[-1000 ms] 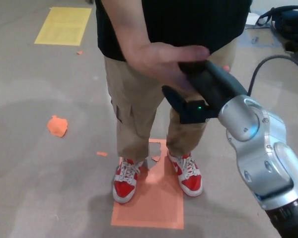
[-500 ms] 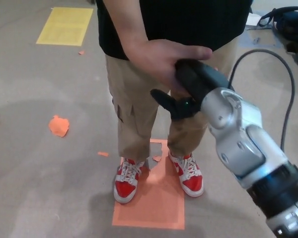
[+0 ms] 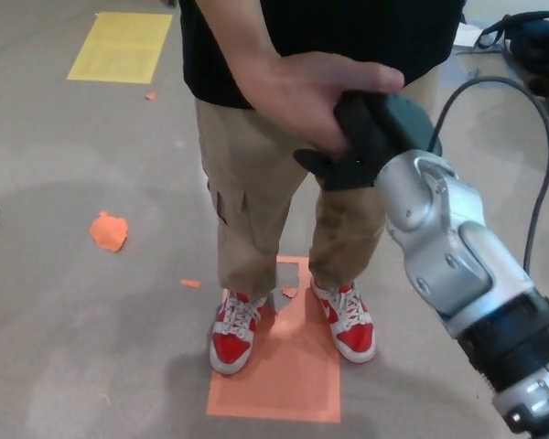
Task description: The robot extends its right arm to grab a person's hand and shakes it
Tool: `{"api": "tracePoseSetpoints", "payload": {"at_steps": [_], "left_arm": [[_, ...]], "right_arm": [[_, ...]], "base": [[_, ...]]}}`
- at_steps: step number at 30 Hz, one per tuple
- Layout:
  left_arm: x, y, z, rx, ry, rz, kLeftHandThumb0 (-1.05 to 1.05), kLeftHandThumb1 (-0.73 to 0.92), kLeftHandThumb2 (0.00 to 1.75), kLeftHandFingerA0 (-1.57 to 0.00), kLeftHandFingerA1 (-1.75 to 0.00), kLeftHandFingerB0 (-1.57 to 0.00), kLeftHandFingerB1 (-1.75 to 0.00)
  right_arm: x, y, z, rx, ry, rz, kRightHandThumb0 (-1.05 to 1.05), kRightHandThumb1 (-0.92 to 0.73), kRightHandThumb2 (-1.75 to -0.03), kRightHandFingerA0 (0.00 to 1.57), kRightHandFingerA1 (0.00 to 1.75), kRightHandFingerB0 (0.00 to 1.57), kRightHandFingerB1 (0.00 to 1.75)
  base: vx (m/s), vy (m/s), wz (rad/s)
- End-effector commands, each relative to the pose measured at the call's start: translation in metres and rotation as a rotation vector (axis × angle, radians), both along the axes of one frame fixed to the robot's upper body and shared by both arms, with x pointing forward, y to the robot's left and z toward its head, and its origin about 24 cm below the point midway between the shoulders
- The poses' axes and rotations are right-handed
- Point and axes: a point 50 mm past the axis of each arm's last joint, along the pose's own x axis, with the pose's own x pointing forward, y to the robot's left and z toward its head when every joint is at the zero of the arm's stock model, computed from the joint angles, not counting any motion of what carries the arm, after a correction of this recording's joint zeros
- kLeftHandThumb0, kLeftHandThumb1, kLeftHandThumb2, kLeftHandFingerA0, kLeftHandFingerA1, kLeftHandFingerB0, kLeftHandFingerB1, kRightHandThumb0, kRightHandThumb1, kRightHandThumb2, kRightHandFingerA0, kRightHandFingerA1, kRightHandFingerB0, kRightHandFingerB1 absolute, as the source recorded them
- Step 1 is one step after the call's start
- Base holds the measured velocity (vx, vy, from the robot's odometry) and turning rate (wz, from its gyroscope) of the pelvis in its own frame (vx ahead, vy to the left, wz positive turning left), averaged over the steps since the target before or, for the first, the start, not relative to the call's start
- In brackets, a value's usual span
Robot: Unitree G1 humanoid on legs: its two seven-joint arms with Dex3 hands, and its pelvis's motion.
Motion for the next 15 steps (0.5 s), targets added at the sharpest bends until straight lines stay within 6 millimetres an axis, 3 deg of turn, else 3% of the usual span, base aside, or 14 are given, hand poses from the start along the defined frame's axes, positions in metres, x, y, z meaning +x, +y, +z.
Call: {"api": "tracePoseSetpoints", "payload": {"at_steps": [1,2,3,4,7,11,12,13,15], "left_arm": [[-0.004,0.007,0.003,0.029,0.005,-0.004,-0.66,0.92,0.69,-0.33,-0.34,-0.26,-0.31],[-0.005,0.008,0.003,0.017,0.006,0.009,-0.67,0.92,0.69,-0.32,-0.33,-0.25,-0.31],[-0.007,0.008,0.002,0.002,0.007,0.024,-0.67,0.92,0.69,-0.32,-0.33,-0.25,-0.31],[-0.009,0.009,0.002,-0.017,0.001,0.027,-0.67,0.92,0.69,-0.31,-0.33,-0.24,-0.31],[-0.011,0.009,0.002,-0.062,-0.007,0.057,-0.66,0.92,0.67,-0.29,-0.33,-0.22,-0.3],[-0.008,0.009,0.002,-0.036,0.028,0.043,-0.65,0.92,0.69,-0.29,-0.31,-0.22,-0.3],[-0.007,0.009,0.001,-0.035,0.035,0.043,-0.64,0.92,0.69,-0.28,-0.32,-0.21,-0.3],[-0.007,0.009,0.001,-0.029,0.034,0.049,-0.64,0.92,0.68,-0.29,-0.32,-0.21,-0.3],[-0.008,0.009,0.001,-0.025,0.031,0.049,-0.64,0.92,0.68,-0.29,-0.32,-0.22,-0.29]], "right_arm": [[-0.017,-0.009,0.018,0.03,-0.12,-0.001,-0.27,-0.74,-0.62,0.82,1.06,0.5,0.39],[-0.023,-0.008,0.026,0.05,-0.159,0.014,-0.32,-0.79,-0.63,0.93,0.79,0.49,0.39],[-0.031,-0.007,0.035,0.075,-0.203,0.032,-0.32,-0.79,-0.63,0.93,0.79,0.49,0.39],[-0.041,-0.006,0.043,0.096,-0.247,0.05,-0.33,-0.79,-0.64,0.95,0.66,0.48,0.39],[-0.066,-0.006,0.066,0.132,-0.342,0.098,-0.33,-0.8,-0.64,0.99,0.74,0.47,0.39],[-0.098,-0.005,0.095,0.158,-0.487,0.134,-0.34,-0.8,-0.65,0.98,0.6,0.47,0.38],[-0.109,-0.006,0.103,0.179,-0.5,0.15,-0.36,-0.83,-0.65,0.85,0.51,0.45,0.36],[-0.119,-0.008,0.108,0.189,-0.523,0.167,-0.35,-0.83,-0.65,0.86,0.51,0.46,0.36],[-0.122,-0.009,0.108,0.193,-0.525,0.171,-0.32,-0.83,-0.65,0.85,0.51,0.46,0.37]], "base": [[0.0,0.0,0.0],[0.0,0.0,0.0],[0.0,0.0,0.0],[0.0,0.0,0.0],[0.0,0.0,0.0],[0.0,0.0,0.0],[0.0,0.0,0.0],[0.0,0.0,0.0],[0.0,0.0,0.0]]}}
